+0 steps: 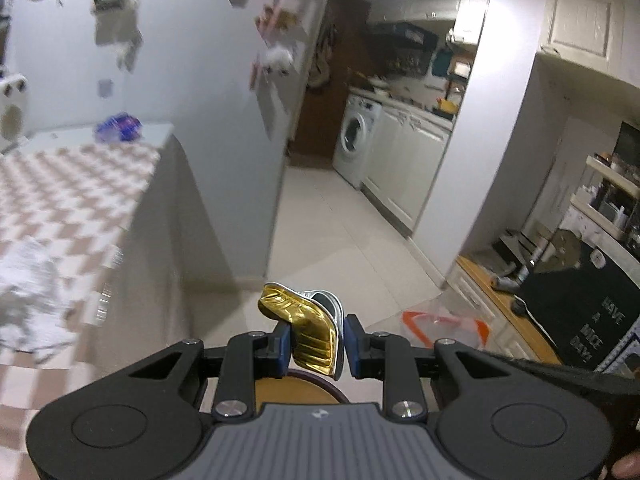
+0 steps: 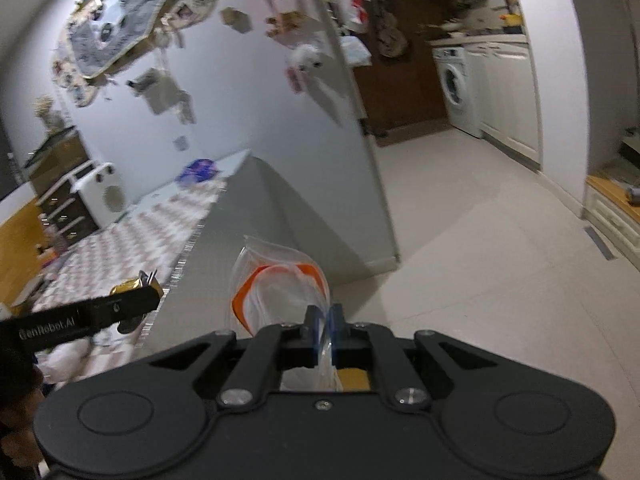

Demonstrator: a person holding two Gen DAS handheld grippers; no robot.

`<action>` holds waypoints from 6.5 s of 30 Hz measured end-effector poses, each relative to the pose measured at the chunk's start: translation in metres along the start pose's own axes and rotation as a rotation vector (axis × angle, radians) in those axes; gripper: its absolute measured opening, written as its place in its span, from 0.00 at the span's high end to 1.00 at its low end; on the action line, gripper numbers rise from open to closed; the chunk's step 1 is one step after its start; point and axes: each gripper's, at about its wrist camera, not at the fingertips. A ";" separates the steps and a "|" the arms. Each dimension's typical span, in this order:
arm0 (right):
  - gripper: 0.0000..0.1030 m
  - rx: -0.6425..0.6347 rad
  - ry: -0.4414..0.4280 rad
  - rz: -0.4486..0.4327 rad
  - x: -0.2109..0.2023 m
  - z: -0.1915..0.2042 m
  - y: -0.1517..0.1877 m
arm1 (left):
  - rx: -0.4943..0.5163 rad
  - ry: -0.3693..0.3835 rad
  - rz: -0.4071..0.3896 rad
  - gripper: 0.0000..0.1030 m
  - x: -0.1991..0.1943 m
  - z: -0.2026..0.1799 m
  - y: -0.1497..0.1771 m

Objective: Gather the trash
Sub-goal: 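Carry the gold cup and clear bag with both grippers over the yellow bin, then open the left gripper and then the right gripper to drop both items into the bin, then move the left tool to the crushed Pepsi can while the right tool reaches the white bag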

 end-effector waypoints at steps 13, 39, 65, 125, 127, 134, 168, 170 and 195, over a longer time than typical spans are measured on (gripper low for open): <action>0.95 0.110 0.126 0.159 0.095 -0.041 0.026 | -0.021 0.094 0.347 0.73 0.137 0.030 0.025; 0.94 0.197 0.248 0.404 0.226 -0.063 0.087 | -0.020 0.039 0.677 0.72 0.240 0.054 0.103; 0.94 0.150 0.263 0.449 0.242 -0.068 0.100 | 0.114 -0.050 0.705 0.47 0.252 0.043 0.117; 0.00 -0.074 0.257 0.272 0.065 -0.040 0.084 | 0.018 -0.192 0.471 0.00 0.062 0.041 0.084; 0.00 -0.076 0.255 0.244 0.053 -0.036 0.081 | 0.015 -0.192 0.440 0.00 0.049 0.041 0.081; 0.00 -0.094 0.244 0.153 0.015 -0.022 0.075 | 0.030 -0.196 0.304 0.00 -0.004 0.040 0.067; 0.00 -0.322 -0.146 -0.044 -0.012 0.168 0.081 | -0.230 -0.567 -0.046 0.00 -0.186 0.224 0.090; 0.00 -0.333 -0.166 -0.039 -0.008 0.183 0.084 | -0.262 -0.586 -0.040 0.00 -0.186 0.239 0.094; 0.06 -0.011 -0.336 0.245 0.107 0.307 0.120 | -0.414 -0.709 -0.069 0.08 -0.143 0.302 0.109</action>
Point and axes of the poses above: each gripper's, at about its wrist camera, not at the fingertips, and x roughly the way its jaws point, z to its left, y to its underside, and after that the axes turned 8 degrees about x, right-handed
